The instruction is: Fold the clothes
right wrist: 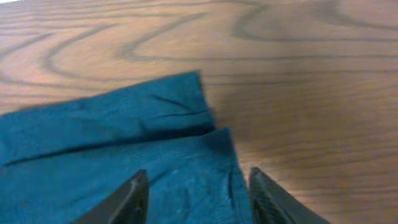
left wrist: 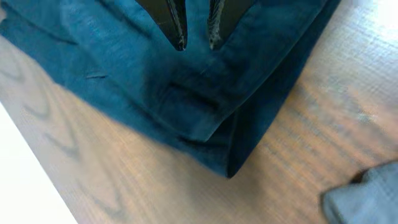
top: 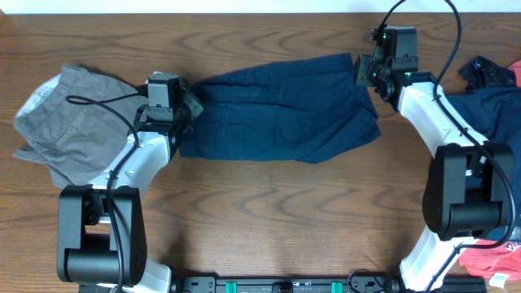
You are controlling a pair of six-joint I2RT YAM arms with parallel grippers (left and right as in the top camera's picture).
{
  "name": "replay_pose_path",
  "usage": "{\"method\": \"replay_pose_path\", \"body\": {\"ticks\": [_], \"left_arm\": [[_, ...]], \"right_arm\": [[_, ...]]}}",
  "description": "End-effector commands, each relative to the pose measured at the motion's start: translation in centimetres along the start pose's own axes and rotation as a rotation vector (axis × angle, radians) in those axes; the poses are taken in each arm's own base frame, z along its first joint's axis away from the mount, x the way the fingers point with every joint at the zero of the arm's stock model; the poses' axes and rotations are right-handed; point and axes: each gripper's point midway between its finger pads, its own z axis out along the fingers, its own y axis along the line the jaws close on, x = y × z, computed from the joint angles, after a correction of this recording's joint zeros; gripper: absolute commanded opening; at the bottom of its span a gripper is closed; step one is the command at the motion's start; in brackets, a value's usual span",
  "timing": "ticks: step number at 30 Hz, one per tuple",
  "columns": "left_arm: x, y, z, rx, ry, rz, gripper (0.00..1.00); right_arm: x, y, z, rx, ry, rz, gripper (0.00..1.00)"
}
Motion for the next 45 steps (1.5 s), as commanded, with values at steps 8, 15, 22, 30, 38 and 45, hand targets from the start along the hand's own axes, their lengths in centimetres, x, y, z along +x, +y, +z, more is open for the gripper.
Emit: {"method": "replay_pose_path", "body": {"ticks": [8, 15, 22, 30, 38, 45], "left_arm": [[0.2, 0.9, 0.7, -0.034, 0.005, 0.151, 0.15], [-0.1, 0.6, 3.0, -0.003, -0.027, 0.231, 0.15], [2.3, 2.4, 5.3, -0.022, 0.062, 0.227, 0.15], [3.1, 3.4, 5.5, -0.054, 0.094, 0.225, 0.15], [3.3, 3.5, 5.5, -0.059, 0.1, 0.224, 0.15], [3.6, 3.8, 5.5, -0.071, 0.114, 0.223, 0.15]], "right_arm": [[1.9, 0.4, 4.1, -0.084, 0.038, 0.096, 0.56], [2.0, 0.2, 4.6, -0.079, 0.031, 0.095, 0.63], [1.4, -0.1, 5.5, -0.067, -0.009, 0.094, 0.67], [3.1, -1.0, 7.2, -0.037, 0.023, 0.112, 0.66], [2.9, -1.7, 7.7, -0.021, 0.005, 0.118, 0.49], [1.2, -0.6, 7.4, -0.081, -0.043, 0.132, 0.01]]}}
